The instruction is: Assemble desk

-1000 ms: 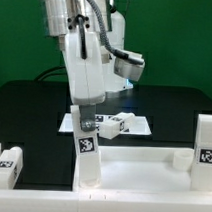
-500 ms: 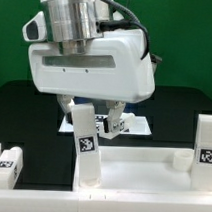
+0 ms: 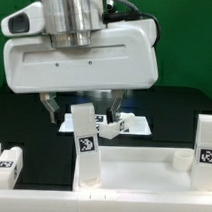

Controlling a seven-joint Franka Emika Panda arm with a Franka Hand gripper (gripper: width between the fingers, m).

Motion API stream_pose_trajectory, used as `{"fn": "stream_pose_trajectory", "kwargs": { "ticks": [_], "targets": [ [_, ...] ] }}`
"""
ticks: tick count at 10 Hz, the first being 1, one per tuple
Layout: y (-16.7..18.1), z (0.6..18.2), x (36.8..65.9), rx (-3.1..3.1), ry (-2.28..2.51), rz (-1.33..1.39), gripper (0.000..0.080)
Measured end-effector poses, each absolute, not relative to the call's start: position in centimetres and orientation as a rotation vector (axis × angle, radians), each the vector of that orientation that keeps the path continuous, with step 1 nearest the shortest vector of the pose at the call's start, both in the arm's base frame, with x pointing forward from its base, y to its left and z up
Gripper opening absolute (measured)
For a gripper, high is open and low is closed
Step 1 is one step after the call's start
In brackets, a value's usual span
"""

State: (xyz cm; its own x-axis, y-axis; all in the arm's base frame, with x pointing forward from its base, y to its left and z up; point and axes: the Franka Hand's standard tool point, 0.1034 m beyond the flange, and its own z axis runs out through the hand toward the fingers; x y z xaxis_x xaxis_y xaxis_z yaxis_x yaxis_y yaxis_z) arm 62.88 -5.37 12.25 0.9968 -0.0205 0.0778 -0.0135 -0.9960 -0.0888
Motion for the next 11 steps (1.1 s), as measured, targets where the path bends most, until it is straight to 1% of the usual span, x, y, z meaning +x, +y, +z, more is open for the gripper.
{"fn": "stream_pose_trajectory", "kwargs": {
  "ticks": [1,3,4,5,7,9,11],
  "targets": [
    [-5.31,12.11,62.86,-3.042,0.076,-0.124,0.0649],
    [-5.37,12.09,62.85,-3.041,0.106,-0.122,0.0386],
    [-5.38,12.09,62.86,-3.036,0.176,-0.119,0.0386],
    [-5.39,12.08,62.85,-3.02,0.325,-0.111,0.0285],
    [-5.35,12.06,62.88,-2.991,0.51,-0.101,0.0285],
    [-5.28,12.01,63.12,-2.881,0.957,-0.082,0.0285],
    [-5.57,11.86,63.06,-2.547,1.596,-0.078,0.0285]
  ]
}}
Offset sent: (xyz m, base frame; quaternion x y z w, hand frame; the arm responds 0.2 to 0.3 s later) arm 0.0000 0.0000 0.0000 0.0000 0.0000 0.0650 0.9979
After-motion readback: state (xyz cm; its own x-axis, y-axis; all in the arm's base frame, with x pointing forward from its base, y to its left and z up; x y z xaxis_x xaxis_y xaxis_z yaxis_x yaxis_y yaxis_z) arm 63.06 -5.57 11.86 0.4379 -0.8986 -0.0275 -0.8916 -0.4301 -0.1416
